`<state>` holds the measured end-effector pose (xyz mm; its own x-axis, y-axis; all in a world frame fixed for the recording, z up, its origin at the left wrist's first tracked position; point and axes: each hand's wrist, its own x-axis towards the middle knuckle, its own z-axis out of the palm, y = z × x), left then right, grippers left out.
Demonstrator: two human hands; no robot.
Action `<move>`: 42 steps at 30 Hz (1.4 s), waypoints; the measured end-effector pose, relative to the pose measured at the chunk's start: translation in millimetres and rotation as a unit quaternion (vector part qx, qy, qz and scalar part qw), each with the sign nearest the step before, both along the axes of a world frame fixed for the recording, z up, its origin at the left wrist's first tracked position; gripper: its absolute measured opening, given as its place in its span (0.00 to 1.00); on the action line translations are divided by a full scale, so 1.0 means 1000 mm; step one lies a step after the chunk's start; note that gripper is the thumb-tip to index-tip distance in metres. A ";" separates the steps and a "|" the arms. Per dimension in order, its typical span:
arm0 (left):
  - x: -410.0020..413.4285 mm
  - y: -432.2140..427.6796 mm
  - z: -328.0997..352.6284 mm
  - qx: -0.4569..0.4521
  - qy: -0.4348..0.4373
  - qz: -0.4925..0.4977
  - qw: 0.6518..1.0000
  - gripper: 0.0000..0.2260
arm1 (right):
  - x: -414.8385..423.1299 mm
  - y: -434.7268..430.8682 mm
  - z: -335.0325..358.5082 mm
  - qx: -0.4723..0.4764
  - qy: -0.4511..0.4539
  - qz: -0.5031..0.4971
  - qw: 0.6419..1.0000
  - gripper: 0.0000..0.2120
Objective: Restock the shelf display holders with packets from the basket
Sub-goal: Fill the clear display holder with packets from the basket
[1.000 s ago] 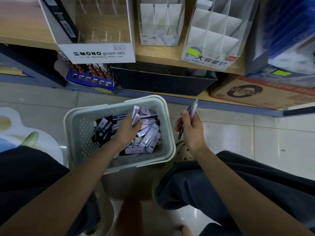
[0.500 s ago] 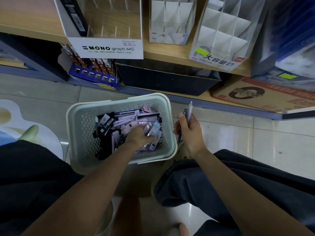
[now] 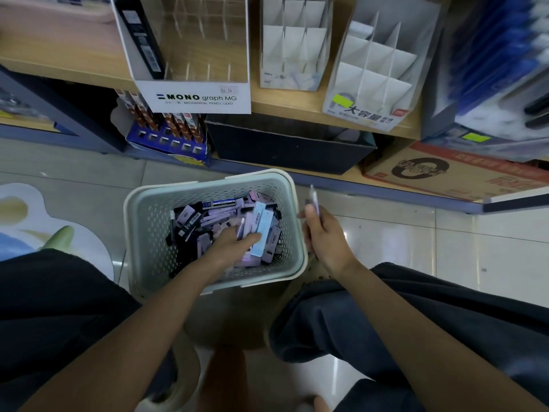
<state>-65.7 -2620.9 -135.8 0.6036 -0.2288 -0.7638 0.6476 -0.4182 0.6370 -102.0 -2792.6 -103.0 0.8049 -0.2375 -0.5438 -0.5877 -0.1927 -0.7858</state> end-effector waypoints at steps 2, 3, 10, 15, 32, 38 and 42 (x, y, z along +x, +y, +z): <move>-0.003 -0.002 0.019 -0.042 -0.005 0.050 0.998 0.06 | 0.000 0.007 0.007 0.005 0.006 0.023 1.000 0.13; -0.004 -0.005 0.029 -0.063 -0.007 0.074 0.995 0.05 | 0.000 0.011 0.011 0.011 0.005 0.031 0.999 0.13; -0.012 -0.022 0.082 -0.137 -0.113 0.125 0.976 0.09 | 0.004 0.034 0.058 0.084 -0.049 0.042 0.994 0.10; -0.020 -0.015 0.109 -0.184 -0.139 0.154 0.961 0.10 | -0.004 0.039 0.096 0.093 -0.121 0.043 0.987 0.09; -0.027 0.000 0.179 -0.153 -0.187 0.219 0.945 0.01 | -0.023 0.052 0.145 0.076 -0.232 0.042 0.969 0.16; -0.019 -0.011 0.189 -0.152 -0.199 0.228 0.941 0.02 | -0.020 0.048 0.155 0.055 -0.247 0.053 0.966 0.14; -0.016 -0.029 0.193 -0.167 -0.205 0.189 0.946 0.05 | -0.018 0.034 0.160 0.005 -0.249 0.000 0.968 0.06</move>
